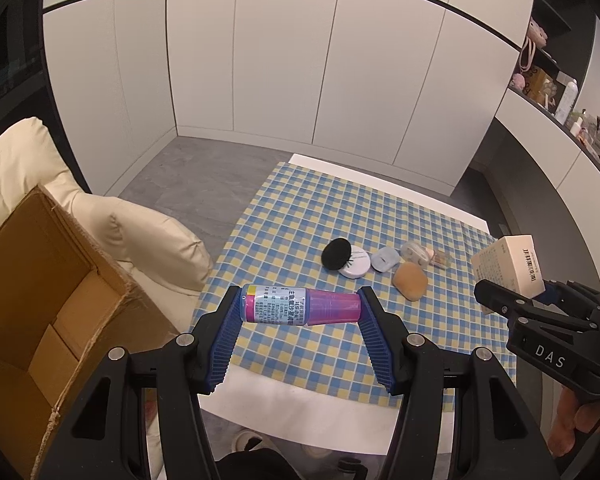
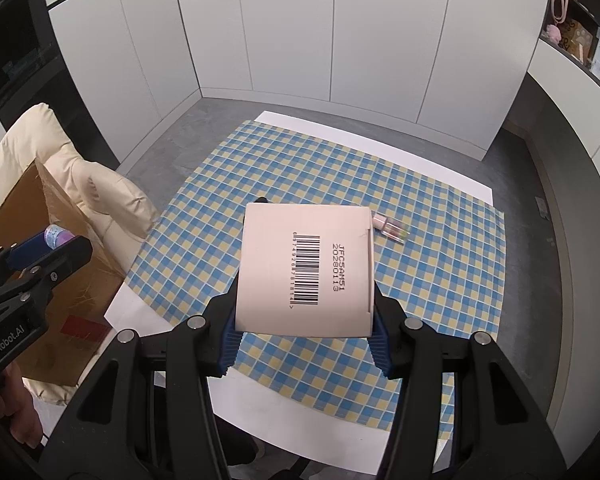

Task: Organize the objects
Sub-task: 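Lift and carry the bottle and white box toward the cardboard box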

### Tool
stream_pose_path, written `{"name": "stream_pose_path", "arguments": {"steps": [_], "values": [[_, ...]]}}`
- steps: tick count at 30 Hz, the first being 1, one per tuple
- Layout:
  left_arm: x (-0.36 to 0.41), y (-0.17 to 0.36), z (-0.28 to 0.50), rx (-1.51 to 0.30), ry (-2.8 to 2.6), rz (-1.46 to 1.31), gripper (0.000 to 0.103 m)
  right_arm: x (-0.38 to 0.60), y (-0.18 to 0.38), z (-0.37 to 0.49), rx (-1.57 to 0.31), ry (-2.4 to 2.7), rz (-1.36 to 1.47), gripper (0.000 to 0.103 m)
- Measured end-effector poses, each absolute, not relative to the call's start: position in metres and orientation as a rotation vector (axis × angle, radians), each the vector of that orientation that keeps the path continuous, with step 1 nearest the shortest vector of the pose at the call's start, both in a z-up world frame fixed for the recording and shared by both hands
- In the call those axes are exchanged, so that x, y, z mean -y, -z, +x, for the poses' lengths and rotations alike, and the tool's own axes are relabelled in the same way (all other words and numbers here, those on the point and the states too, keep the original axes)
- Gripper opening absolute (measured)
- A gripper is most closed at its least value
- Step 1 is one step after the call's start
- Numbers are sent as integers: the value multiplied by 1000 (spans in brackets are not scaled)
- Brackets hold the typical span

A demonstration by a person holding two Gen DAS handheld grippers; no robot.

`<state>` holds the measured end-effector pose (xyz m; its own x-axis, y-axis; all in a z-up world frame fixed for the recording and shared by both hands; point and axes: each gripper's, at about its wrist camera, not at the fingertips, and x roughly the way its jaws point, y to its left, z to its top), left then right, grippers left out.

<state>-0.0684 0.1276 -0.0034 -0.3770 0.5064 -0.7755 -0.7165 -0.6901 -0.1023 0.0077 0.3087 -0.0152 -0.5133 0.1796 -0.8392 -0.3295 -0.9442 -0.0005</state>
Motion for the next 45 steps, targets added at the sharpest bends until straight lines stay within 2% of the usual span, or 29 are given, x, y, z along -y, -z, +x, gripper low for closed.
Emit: {"name": "stream_pose_path", "arguments": {"steps": [45], "values": [[-26, -5, -109, -240, -2297, -1086, 57, -205, 11, -42, -85, -2671, -1414, 54]]}}
